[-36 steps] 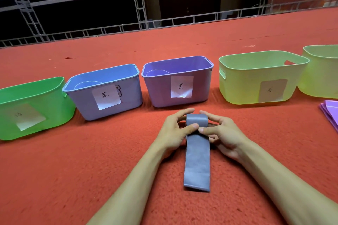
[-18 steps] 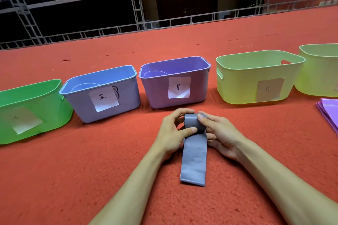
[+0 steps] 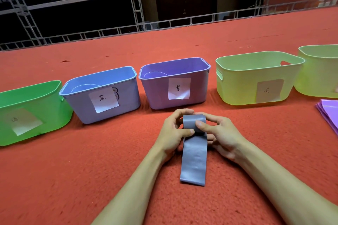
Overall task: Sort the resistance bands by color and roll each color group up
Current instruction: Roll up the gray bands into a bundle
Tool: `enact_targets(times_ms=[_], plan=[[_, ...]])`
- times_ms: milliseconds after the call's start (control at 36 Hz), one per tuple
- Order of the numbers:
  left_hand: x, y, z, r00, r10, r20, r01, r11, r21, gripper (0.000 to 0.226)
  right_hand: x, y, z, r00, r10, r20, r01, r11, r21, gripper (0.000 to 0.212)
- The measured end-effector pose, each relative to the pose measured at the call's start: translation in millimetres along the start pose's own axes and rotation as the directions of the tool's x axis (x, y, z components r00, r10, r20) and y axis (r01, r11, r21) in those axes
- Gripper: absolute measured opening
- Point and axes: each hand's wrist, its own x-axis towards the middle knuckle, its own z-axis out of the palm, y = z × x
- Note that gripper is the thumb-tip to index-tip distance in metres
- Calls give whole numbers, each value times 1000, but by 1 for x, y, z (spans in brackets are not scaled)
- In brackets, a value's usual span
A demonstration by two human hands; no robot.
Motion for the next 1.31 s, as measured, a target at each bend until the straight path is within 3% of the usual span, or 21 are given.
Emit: enact_targets(times_ms=[167, 250, 361, 639, 806, 1000, 1222, 1306], plan=[[0, 3, 1, 995, -97, -10, 96, 993, -75, 38, 2, 1, -1, 999, -13, -46, 14, 999, 32, 37], [1, 2, 2, 988, -151, -24, 151, 988, -16, 16, 3, 1, -1, 998, -11, -69, 13, 999, 35, 40], [1, 2, 2, 987, -160, -15, 161, 985, 70, 31, 3, 1, -3, 997, -4, -83, 6, 1000, 30, 45], [-2, 7, -3, 993, -115, -27, 118, 982, 150, 24, -2, -5, 5, 993, 53, -102, -43, 993, 106, 60], [-2, 8, -2, 998, -47, -32, 52, 983, 179, 15, -3, -7, 2, 989, 147, -27, -144, 985, 95, 53], [-1, 7, -5, 999, 23, -44, -9, 959, 284, 37, 1, -6, -6, 981, 193, -34, -191, 981, 40, 49], [-2, 6, -6, 999, 35, -28, -27, 972, 234, 40, 1, -8, -7, 987, 161, -18, -160, 987, 31, 21], [-2, 5, -5, 999, 29, -28, -25, 987, 162, 41, 2, -7, -7, 987, 151, -46, -149, 988, 51, 20]])
